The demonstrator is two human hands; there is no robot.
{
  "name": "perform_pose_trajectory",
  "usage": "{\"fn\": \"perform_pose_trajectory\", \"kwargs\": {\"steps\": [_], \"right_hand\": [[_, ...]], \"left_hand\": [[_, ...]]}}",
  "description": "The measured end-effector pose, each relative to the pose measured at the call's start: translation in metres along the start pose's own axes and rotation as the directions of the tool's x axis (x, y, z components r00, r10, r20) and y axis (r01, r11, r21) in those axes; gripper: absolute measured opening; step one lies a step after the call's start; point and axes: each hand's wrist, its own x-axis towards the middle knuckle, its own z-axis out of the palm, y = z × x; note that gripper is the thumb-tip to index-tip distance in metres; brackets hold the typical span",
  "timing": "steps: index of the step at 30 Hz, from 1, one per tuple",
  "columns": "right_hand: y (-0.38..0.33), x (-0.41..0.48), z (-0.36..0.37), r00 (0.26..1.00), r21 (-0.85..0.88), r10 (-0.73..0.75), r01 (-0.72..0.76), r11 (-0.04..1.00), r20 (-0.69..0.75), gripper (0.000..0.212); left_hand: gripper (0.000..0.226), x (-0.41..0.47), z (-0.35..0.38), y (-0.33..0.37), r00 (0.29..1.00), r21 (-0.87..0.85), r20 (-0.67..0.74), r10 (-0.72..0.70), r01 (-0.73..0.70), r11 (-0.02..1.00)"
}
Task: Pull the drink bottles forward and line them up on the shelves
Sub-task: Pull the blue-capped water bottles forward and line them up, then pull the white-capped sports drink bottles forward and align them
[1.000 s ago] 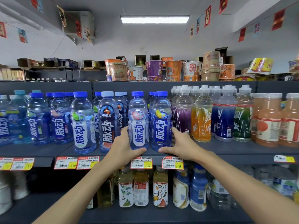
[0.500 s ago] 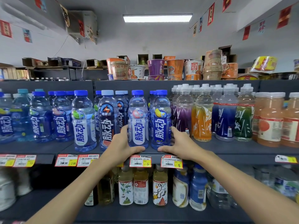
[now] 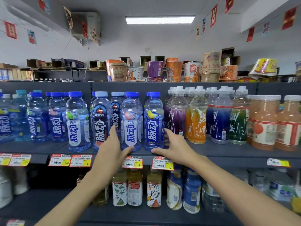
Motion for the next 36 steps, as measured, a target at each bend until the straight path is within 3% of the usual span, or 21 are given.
{"fn": "perform_pose_trajectory", "kwargs": {"steps": [2, 4, 8, 11, 16, 20, 24, 30, 36], "right_hand": [[0.0, -0.006, -0.006, 1.0, -0.032, 0.018, -0.018, 0.999, -0.025, 0.098], [0.001, -0.013, -0.015, 0.996, -0.055, 0.039, -0.043, 0.998, -0.084, 0.09], [0.007, -0.026, -0.033, 0.976, -0.085, 0.041, -0.06, 0.995, -0.212, 0.056], [0.02, -0.034, -0.049, 0.943, -0.217, 0.004, -0.081, 0.973, -0.334, 0.041], [0.041, -0.039, -0.073, 0.85, -0.284, 0.104, -0.285, 0.916, -0.517, 0.041], [0.058, -0.027, -0.095, 0.82, -0.336, 0.252, -0.462, 0.821, -0.513, 0.053], [0.074, -0.015, -0.101, 0.854, -0.43, 0.257, -0.461, 0.776, -0.452, 0.071], [0.086, 0.002, -0.094, 0.874, -0.409, 0.238, -0.419, 0.811, -0.423, 0.067], [0.087, -0.002, -0.1, 0.877, -0.385, 0.231, -0.404, 0.83, -0.422, 0.067]], "left_hand": [[0.087, -0.01, -0.006, 0.013, 0.972, 0.184, -0.163, 0.171, -0.14, 0.973], [0.074, -0.013, -0.008, 0.026, 0.897, 0.2, -0.255, 0.361, -0.316, 0.927], [0.051, -0.005, 0.007, 0.063, 0.811, 0.003, -0.261, 0.523, -0.541, 0.841], [0.043, 0.002, 0.028, 0.099, 0.81, -0.204, -0.198, 0.552, -0.585, 0.785], [0.063, 0.007, 0.072, 0.149, 0.931, -0.431, -0.042, 0.363, -0.345, 0.834], [0.092, 0.029, 0.107, 0.179, 0.988, -0.338, 0.122, 0.093, -0.047, 0.94], [0.1, 0.051, 0.128, 0.193, 0.968, -0.296, 0.185, -0.172, 0.222, 0.929], [0.067, 0.058, 0.141, 0.189, 0.962, -0.283, 0.103, -0.253, 0.272, 0.92], [0.069, 0.053, 0.134, 0.186, 0.969, -0.279, 0.108, -0.221, 0.243, 0.929]]}}
